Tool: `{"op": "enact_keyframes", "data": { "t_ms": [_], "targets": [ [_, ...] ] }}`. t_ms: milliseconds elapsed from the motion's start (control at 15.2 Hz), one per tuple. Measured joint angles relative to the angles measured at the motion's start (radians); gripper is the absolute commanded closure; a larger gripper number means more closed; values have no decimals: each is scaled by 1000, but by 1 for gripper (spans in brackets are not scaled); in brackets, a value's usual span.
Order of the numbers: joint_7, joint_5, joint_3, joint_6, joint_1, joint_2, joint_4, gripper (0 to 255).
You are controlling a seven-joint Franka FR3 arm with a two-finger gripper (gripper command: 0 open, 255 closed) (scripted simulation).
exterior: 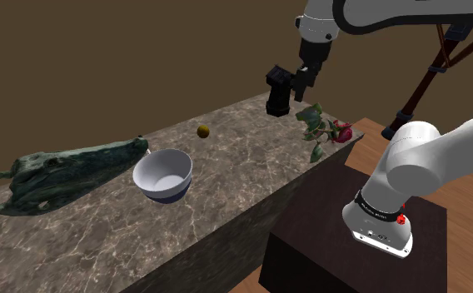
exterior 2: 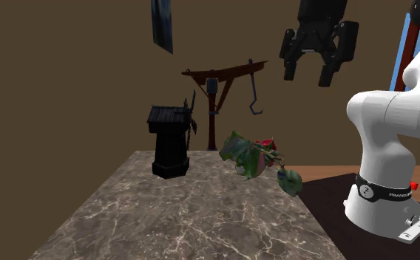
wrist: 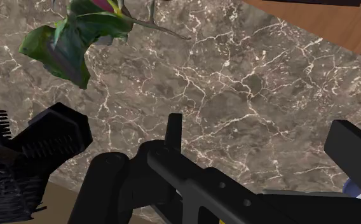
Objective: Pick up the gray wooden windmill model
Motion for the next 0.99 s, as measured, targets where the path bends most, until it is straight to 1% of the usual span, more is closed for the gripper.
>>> {"op": "enact_keyframes", "data": {
  "t_ms": [66, 132, 330, 528, 660, 858, 990],
  "targets": [
    [0, 0, 0, 0, 0, 0, 0, 0],
    [-28, -6, -19, 8, 2, -8, -7, 0],
    [-188, -35, -120, 50, 15, -35, -33, 0],
    [-379, -65, -244, 104, 33, -44, -50, 0],
    [-518, -85, -340, 139, 46, -32, -45, 0],
    [-717, -89, -474, 183, 90, 23, 0, 0],
    [-853, -80, -567, 203, 129, 67, 41, 0]
  ]
}}
